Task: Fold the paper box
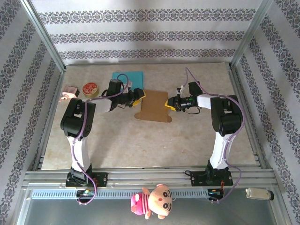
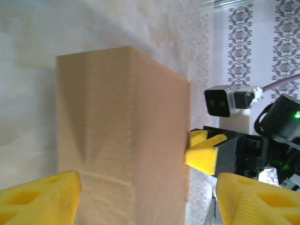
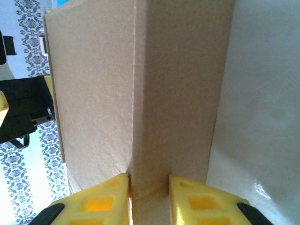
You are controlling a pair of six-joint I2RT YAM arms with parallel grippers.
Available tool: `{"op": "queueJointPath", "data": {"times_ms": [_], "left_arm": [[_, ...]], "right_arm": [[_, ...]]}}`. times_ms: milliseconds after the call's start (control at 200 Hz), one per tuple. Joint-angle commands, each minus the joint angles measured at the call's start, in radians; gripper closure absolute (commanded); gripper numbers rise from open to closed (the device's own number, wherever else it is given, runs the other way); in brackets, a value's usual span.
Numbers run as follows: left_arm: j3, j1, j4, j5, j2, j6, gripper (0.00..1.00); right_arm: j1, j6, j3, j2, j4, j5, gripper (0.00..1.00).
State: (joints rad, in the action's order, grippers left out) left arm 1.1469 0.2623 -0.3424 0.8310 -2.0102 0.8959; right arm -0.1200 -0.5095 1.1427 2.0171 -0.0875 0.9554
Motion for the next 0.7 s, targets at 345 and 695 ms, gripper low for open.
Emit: {"op": "queueJointPath", "data": {"times_ms": [345,695], "left_arm": [[-0.039,0.014,-0.035,-0.032,-0.042,0.021,0.23],[-0.083,0.069,-0.364,0.023,-0.152,0.245,0.23]], "right_arm": [[0.040,-0.015,-0.052,0.045,-0.057,-0.151,0.78],[0.050,-0.044,-0.057,0.055,-0.031,-0.143,0.78]]}}
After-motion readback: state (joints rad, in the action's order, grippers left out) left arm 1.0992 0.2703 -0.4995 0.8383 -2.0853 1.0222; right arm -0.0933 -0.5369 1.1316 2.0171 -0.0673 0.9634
